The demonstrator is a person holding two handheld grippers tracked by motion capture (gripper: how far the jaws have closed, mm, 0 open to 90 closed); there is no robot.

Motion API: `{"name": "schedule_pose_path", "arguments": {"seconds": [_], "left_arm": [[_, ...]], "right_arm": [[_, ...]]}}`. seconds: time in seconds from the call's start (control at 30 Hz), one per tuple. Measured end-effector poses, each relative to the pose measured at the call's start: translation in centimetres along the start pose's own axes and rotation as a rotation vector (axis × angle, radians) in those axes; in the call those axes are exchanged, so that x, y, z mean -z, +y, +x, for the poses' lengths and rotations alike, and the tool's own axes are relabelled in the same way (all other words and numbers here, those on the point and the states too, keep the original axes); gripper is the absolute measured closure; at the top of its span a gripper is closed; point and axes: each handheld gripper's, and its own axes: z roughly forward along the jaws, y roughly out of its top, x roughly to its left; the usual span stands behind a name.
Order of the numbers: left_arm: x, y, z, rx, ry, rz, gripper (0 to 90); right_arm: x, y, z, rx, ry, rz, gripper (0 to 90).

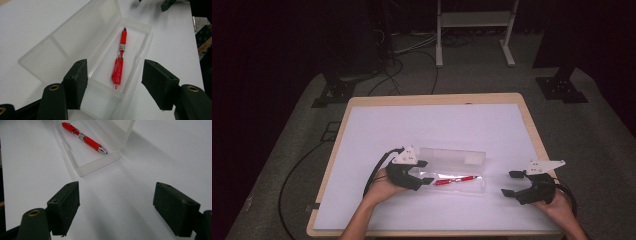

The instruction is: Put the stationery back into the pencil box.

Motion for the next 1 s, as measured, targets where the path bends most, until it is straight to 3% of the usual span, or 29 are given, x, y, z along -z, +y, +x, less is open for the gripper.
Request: {"name": "schedule_pose_path", "arguments": {"seconds": [1.0], "left_arm": [[3.9, -3.5, 0.6, 0.077, 0.094, -0.027, 27.6]], "right_arm": [[-0.4, 0.1, 0.1, -0.003, -0.001, 0.012, 19.3]]}}
